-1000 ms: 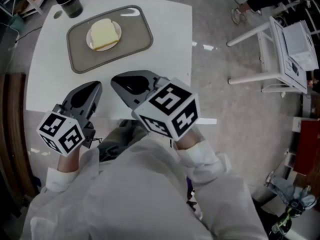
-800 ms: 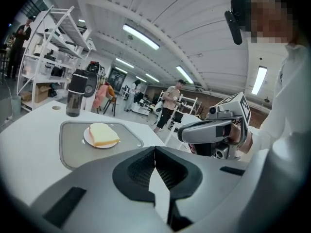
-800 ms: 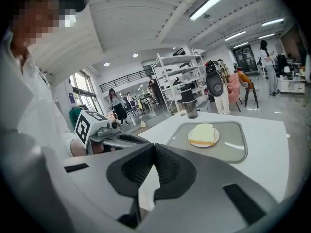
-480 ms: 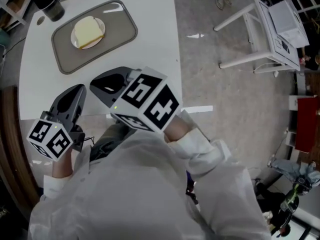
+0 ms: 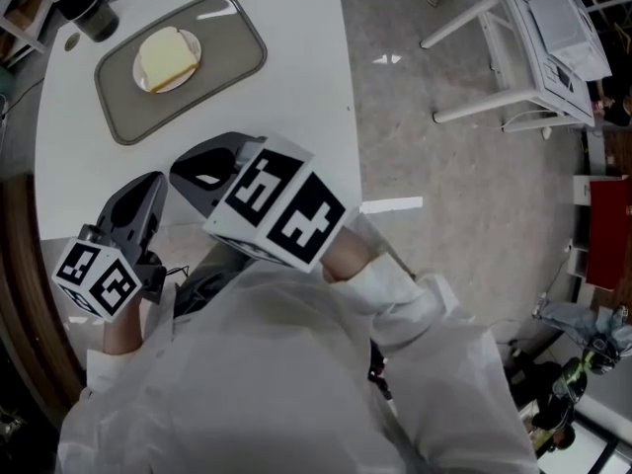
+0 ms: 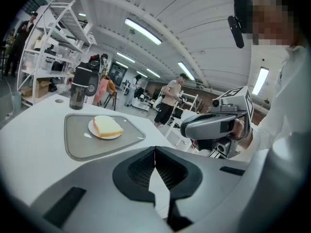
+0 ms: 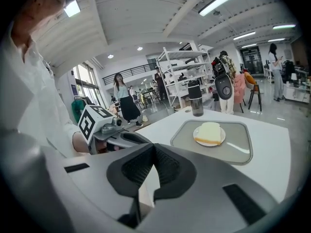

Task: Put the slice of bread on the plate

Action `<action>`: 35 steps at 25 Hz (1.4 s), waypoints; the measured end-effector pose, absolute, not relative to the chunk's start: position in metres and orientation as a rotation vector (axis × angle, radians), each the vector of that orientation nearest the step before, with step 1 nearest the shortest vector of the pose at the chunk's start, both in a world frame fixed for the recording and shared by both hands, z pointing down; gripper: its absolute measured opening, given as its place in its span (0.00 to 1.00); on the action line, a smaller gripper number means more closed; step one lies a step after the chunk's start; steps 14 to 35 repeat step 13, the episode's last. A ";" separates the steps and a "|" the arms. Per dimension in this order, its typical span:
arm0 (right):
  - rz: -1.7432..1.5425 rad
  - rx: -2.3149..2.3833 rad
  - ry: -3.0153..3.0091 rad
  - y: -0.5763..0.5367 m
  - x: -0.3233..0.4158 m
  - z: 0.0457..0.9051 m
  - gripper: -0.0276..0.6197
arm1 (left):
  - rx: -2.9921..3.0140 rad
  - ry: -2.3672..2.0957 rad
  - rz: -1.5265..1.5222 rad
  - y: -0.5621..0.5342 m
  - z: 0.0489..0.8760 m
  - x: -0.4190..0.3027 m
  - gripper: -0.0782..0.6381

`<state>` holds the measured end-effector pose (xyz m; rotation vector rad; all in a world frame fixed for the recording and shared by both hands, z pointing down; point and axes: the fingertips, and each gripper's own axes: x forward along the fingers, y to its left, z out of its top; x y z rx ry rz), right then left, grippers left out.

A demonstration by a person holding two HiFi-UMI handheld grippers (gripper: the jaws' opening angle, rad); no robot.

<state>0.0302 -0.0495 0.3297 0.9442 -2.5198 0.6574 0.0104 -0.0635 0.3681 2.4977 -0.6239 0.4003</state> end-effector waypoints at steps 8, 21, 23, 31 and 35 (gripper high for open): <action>0.638 0.953 -2.513 -0.044 0.033 0.327 0.06 | 2.509 -0.602 0.389 -0.056 0.366 0.018 0.12; 0.693 1.010 -2.485 -0.022 0.043 0.335 0.06 | 2.487 -0.549 0.398 -0.034 0.372 0.030 0.12; 0.693 1.010 -2.485 -0.022 0.043 0.335 0.06 | 2.487 -0.549 0.398 -0.034 0.372 0.030 0.12; 0.693 1.010 -2.485 -0.022 0.043 0.335 0.06 | 2.487 -0.549 0.398 -0.034 0.372 0.030 0.12; 0.693 1.010 -2.485 -0.022 0.043 0.335 0.06 | 2.487 -0.549 0.398 -0.034 0.372 0.030 0.12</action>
